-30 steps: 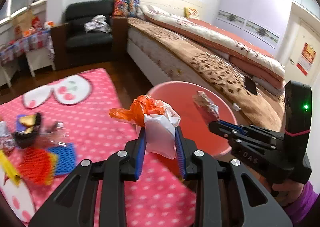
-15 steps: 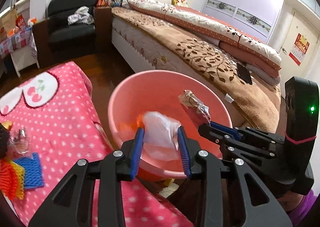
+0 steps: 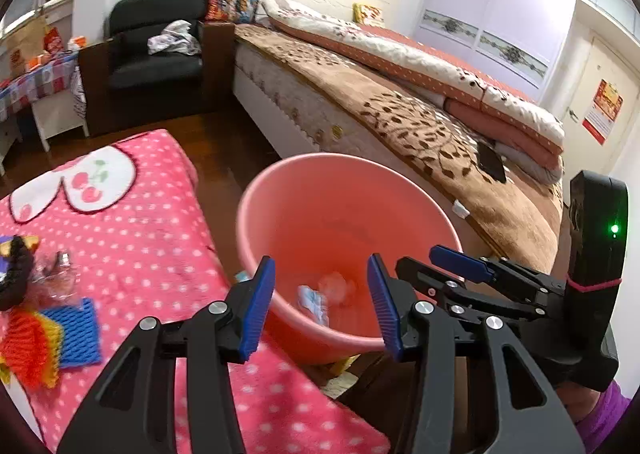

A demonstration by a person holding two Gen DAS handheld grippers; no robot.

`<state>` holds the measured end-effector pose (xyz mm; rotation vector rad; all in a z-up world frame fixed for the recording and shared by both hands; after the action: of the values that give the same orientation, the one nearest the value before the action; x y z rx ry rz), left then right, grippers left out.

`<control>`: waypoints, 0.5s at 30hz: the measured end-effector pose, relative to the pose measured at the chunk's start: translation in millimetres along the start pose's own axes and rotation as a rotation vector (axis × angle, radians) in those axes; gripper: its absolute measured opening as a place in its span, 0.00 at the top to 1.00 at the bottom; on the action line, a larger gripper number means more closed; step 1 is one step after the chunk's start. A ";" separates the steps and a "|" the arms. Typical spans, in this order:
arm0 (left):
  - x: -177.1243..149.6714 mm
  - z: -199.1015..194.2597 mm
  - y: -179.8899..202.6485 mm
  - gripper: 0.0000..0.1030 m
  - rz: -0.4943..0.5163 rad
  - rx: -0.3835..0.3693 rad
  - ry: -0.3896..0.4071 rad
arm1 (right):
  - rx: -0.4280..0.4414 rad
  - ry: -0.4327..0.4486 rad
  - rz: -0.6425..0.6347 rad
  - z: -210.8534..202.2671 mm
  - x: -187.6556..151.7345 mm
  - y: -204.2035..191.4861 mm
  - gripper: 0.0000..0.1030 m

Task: Collect trash
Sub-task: 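Carry both items to the pink bucket and open both tools to drop them, then move both tools back over the table toward the remaining trash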

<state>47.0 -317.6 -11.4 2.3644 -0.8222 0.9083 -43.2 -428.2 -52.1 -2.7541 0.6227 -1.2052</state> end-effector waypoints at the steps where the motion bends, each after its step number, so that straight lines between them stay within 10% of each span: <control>1: -0.5 -4.4 -3.7 0.53 -0.007 0.011 0.007 | 0.004 0.002 -0.002 -0.9 -0.3 -2.4 0.55; 15: -12.4 -69.9 -50.7 0.53 -0.055 0.156 0.097 | 0.134 0.022 -0.092 -11.4 -8.8 -68.9 0.55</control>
<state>43.8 -234.7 15.8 2.4398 -0.6667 1.0908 -33.6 -360.6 -34.9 -2.6874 0.4042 -1.2474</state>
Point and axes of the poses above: each gripper's, at about its wrist camera, not at the fingertips, and z roughly the way its jaws point, y to its right, x to its top, the point moved 5 cm from there along z, roughly the way its jaws point
